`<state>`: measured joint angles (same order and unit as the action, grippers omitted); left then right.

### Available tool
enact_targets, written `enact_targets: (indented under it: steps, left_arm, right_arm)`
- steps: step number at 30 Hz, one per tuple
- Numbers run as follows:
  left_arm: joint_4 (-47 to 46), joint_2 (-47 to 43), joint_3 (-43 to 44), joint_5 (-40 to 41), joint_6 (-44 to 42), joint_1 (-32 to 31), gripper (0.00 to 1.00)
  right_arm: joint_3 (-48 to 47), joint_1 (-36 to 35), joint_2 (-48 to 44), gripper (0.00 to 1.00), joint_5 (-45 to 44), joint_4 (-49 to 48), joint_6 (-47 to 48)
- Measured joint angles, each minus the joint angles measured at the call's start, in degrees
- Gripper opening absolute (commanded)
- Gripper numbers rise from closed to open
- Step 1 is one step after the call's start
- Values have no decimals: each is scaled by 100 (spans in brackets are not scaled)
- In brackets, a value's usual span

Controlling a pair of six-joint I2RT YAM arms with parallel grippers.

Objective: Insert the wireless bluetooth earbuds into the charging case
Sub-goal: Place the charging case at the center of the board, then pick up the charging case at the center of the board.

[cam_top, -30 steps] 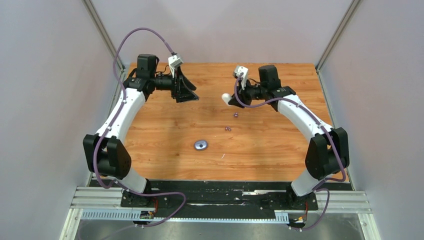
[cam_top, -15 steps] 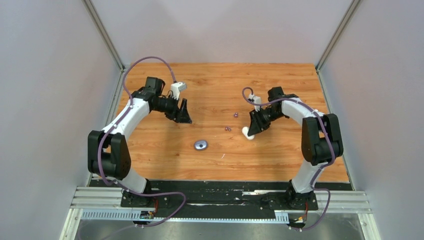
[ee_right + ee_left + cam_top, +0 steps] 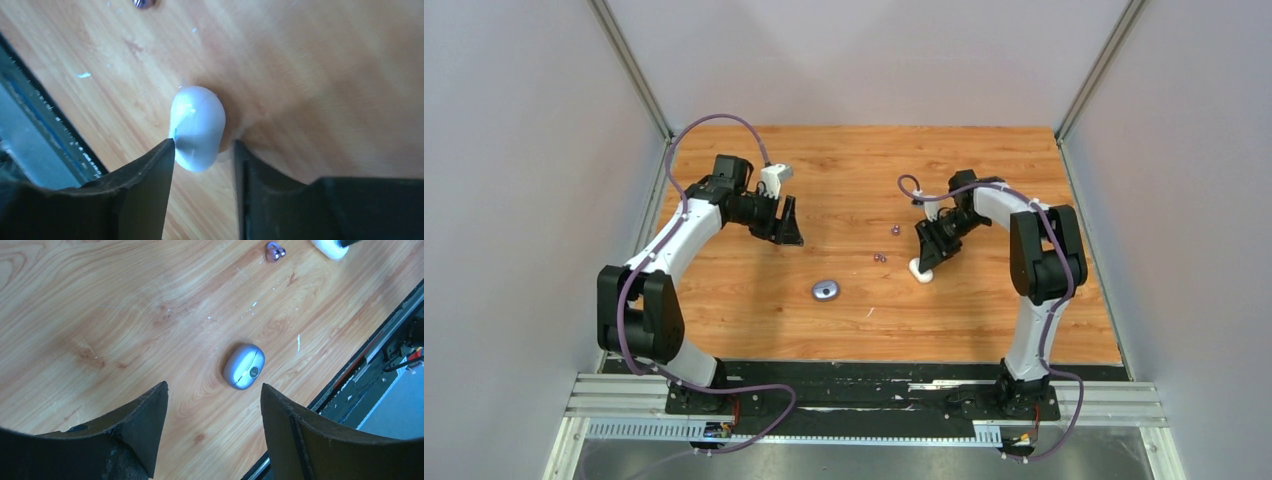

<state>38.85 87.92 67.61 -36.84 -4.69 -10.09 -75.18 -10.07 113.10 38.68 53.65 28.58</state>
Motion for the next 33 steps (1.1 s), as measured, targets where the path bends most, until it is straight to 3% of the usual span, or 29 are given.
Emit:
enact_targets:
  steps: [3,9,13,17,22,28,33]
  left_arm:
    - [35,-15,0,81,7,0,76]
    - [201,-153,0,330,61,17,77]
    - [201,-354,0,516,354,144,78]
    - [190,-507,0,680,822,466,79]
    - [118,-555,-98,704,1255,973,79]
    - [50,-640,-267,695,1580,1276,79]
    - [-26,-684,-282,640,1733,1287,79]
  right_arm:
    - [-507,33,79,60,-297,46,133]
    - [-1220,131,-236,61,-166,-212,326]
    - [-894,-219,-859,63,372,-811,780]
    - [-160,-1176,-1255,65,894,-1792,1475]
    - [-157,-2138,-623,70,1231,-2490,2098]
    - [-337,-2518,85,78,1241,-2782,2673]
    - [-417,-2785,192,78,1244,-2785,2962]
